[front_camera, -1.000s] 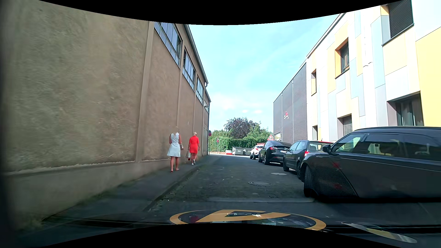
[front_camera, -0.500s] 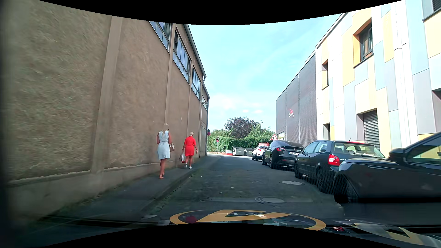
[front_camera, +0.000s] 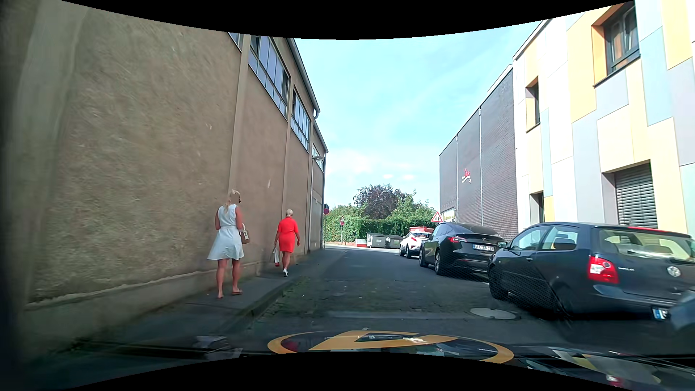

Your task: Follow the waypoints while adhering to traffic rules and regulations

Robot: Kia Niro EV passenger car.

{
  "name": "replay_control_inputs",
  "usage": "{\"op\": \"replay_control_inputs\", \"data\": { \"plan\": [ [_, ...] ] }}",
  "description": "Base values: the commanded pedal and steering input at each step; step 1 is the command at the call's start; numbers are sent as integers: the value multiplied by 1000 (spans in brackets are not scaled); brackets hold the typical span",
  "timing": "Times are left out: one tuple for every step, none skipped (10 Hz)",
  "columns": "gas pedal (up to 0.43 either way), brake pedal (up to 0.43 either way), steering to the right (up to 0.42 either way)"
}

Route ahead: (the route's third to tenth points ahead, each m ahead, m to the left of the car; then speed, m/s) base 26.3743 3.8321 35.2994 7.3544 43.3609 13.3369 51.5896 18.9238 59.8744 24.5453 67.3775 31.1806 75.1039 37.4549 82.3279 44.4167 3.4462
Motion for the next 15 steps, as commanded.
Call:
{"op": "replay_control_inputs", "data": {
  "plan": [
    [67,0,10],
    [67,0,9],
    [67,0,6],
    [67,0,4],
    [59,0,6],
    [59,0,11],
    [67,0,14],
    [67,0,13],
    [79,0,6],
    [87,0,4],
    [110,0,4],
    [118,0,4],
    [110,0,3],
    [59,0,3],
    [59,0,6]
  ]
}}
